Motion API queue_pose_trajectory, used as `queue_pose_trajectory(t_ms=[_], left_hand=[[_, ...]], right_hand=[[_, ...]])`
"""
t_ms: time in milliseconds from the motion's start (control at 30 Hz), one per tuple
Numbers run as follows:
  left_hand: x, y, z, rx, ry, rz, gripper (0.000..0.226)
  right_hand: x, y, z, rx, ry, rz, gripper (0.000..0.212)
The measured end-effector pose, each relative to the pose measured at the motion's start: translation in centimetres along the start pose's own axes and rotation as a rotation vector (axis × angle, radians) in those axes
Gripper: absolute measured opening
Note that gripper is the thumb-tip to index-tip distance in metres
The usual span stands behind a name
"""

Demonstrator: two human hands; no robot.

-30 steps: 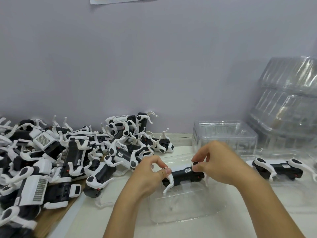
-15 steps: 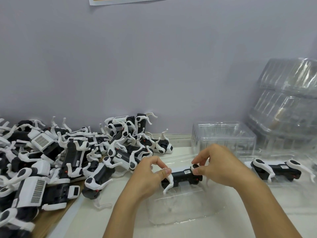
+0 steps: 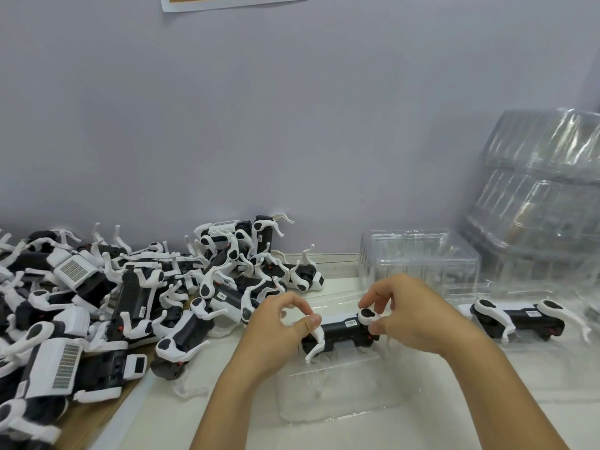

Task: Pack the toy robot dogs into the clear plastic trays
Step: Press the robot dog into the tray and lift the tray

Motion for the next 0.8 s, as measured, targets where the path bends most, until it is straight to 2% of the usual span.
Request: queue_pose_trajectory(t_ms=[100,233,367,500,700,800], left_hand=[[-0.6,-0.5,0.0,-0.049,0.070,0.045,0.011],[-0.7,-1.5,0.2,-0.143,0.106,0.110,0.015],[0.2,-0.7,-0.2,-0.047,0.034,0.048,0.021],[0.2,-0.6,-0.2,-0.045,0.027,0.056,0.023],[0.1,-0.6,-0.2,-0.057,0.040,0.063,0.023],[0.1,-0.6,-0.3,-0.058,0.073,0.079,0.020]], right_hand=[[0.2,-0.6,0.0,-0.058,-0.052,-0.039,0.019],[0.9,-0.3,-0.1,-0.111,-0.117,-0.061,0.028],[1.3,1.1,-0.5,-0.063,-0.115,-0.005,0.039],[1.2,1.5,-0.8,-0.076,-0.098,0.007,0.042],[1.9,1.6,-0.9,-0.118,-0.111,0.106,0.024],[3.9,1.6,-0.6,-0.171,-0.197,0.148,0.013]])
Point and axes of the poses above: each hand's wrist, its own z-axis away from the middle knuckle, its own y-axis out of the palm, x = y × z, the point moved 9 cm from there along -z, towards the middle knuckle, and after that the axes turned 11 degrees about x, right-handed, at the moved point
